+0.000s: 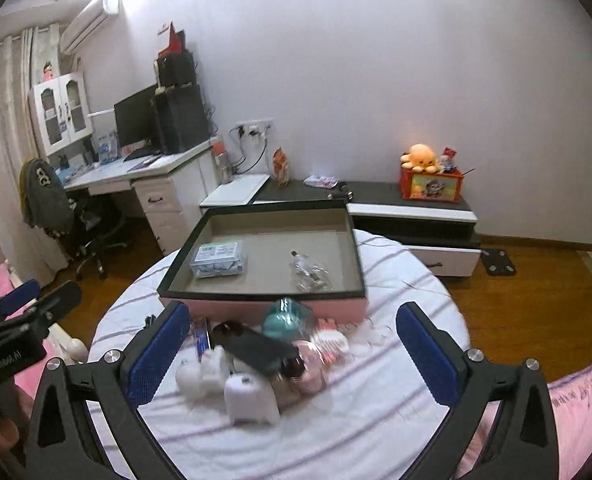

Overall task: Organize rigid objects
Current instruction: 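Withdraw both tools from the tray back over the table, then grasp the white cat lamp with the left gripper while the right gripper grasps the white plug adapter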

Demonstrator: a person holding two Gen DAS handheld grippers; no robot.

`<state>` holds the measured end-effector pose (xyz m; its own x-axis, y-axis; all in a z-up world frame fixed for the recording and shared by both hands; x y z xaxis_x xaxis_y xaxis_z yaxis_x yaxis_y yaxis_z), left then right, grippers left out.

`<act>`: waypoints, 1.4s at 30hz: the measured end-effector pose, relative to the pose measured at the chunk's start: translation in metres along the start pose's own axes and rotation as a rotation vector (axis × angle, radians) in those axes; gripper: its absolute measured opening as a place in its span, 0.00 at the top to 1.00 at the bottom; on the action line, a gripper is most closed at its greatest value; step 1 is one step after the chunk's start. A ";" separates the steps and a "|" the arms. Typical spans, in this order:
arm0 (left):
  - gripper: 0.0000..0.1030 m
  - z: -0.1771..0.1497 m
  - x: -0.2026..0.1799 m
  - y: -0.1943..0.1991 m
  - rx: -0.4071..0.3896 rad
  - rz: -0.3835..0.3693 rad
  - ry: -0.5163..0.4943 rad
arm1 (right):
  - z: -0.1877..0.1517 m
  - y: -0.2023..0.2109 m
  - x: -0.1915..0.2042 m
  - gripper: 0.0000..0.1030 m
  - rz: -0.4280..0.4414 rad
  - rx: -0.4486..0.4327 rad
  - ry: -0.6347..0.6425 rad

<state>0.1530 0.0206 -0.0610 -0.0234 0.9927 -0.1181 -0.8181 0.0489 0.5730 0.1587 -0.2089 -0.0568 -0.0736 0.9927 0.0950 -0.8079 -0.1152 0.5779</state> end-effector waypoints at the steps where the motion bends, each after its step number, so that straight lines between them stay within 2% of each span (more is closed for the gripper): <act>1: 0.00 -0.006 -0.001 0.004 -0.004 -0.001 0.000 | -0.005 0.007 -0.001 0.00 0.001 -0.009 -0.005; 4: 0.00 -0.027 -0.002 0.013 0.008 0.011 -0.016 | -0.023 0.021 -0.001 0.00 -0.014 -0.020 -0.014; 7: 0.00 -0.051 -0.006 0.014 0.062 -0.007 -0.036 | -0.040 0.027 0.005 0.00 -0.009 -0.008 -0.001; 11: 0.00 -0.066 -0.010 0.018 0.089 -0.026 -0.044 | -0.053 0.029 0.008 0.00 -0.008 0.014 0.015; 28: 0.00 -0.064 -0.005 0.024 0.070 -0.012 -0.030 | -0.060 0.038 0.027 0.00 0.003 -0.002 0.054; 32: 0.00 -0.070 -0.009 0.009 0.106 -0.008 -0.045 | -0.067 0.022 0.019 0.00 -0.008 0.034 0.036; 36: 0.00 -0.078 -0.014 -0.014 0.152 0.007 -0.080 | -0.080 -0.008 0.010 0.00 -0.009 0.110 0.018; 42: 0.00 -0.091 -0.020 -0.061 0.216 -0.003 -0.100 | -0.092 -0.051 0.009 0.00 0.004 0.187 0.017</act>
<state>0.1509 -0.0127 -0.1672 0.0449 0.9980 -0.0450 -0.6755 0.0636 0.7346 0.1454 -0.1911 -0.1596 -0.0873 0.9926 0.0849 -0.6852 -0.1217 0.7181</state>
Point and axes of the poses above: each gripper's, at about its wrist camera, not at the fingertips, and y roughly against the way its jaws point, x to its left, z to its top, the point moved 5 cm from there along -y, roughly the way its jaws point, and after that the axes turned 4 degrees about x, right-handed, at the moved point
